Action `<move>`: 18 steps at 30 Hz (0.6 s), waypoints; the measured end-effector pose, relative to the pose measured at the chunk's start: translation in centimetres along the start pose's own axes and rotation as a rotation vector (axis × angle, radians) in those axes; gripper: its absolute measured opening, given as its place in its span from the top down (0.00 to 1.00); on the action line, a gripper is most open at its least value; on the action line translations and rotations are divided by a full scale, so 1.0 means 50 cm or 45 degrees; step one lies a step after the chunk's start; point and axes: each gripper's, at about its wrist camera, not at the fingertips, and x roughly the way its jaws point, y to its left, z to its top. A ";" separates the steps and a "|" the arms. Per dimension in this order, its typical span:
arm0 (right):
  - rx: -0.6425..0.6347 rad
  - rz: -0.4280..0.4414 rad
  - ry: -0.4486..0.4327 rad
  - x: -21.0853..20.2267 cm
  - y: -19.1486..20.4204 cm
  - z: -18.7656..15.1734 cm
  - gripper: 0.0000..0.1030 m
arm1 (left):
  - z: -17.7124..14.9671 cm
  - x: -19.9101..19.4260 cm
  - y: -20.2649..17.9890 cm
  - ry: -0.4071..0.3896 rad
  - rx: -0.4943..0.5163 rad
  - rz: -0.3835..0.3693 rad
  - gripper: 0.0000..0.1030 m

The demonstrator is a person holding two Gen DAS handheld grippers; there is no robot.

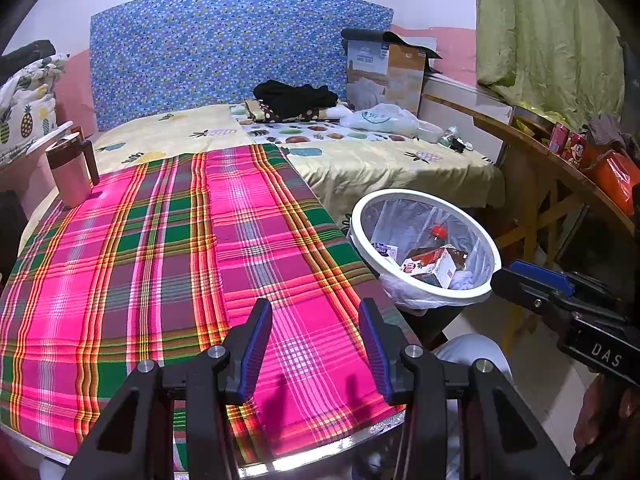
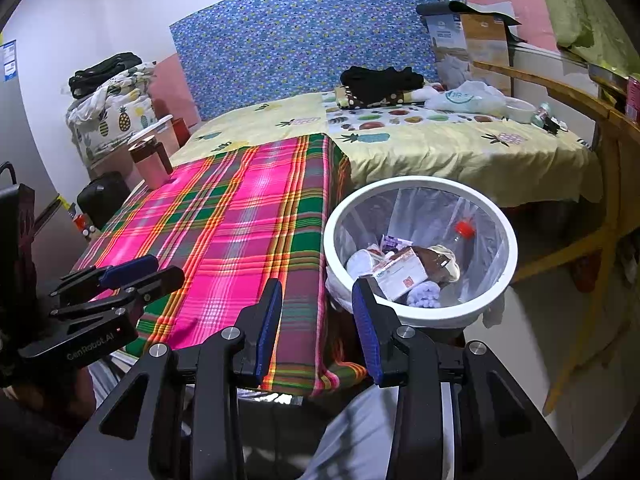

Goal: Collect trash

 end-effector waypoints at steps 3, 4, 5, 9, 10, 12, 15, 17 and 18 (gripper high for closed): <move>0.000 0.000 0.000 0.000 0.000 0.000 0.63 | -0.002 -0.002 0.002 0.001 -0.002 0.008 0.56; 0.000 0.001 0.001 0.000 0.000 0.000 0.63 | -0.004 -0.002 0.003 0.002 -0.004 0.009 0.56; -0.001 0.000 0.000 0.000 0.000 0.000 0.63 | -0.004 -0.003 0.004 0.003 -0.005 0.010 0.56; 0.000 0.000 0.000 0.000 0.001 0.000 0.63 | -0.005 -0.004 0.006 0.005 -0.007 0.014 0.56; 0.000 0.000 0.000 0.000 0.001 0.000 0.63 | -0.006 -0.005 0.007 0.005 -0.007 0.015 0.56; -0.001 0.000 0.001 0.000 0.001 0.000 0.63 | -0.006 -0.005 0.007 0.005 -0.007 0.015 0.56; -0.001 0.000 0.002 0.001 0.005 0.000 0.63 | -0.005 -0.004 0.006 0.006 -0.008 0.011 0.56; -0.002 0.000 0.002 0.000 0.005 0.000 0.63 | -0.005 -0.004 0.008 0.008 -0.008 0.007 0.56; -0.002 0.000 0.002 0.001 0.005 0.000 0.63 | -0.006 -0.003 0.006 0.010 -0.009 0.007 0.56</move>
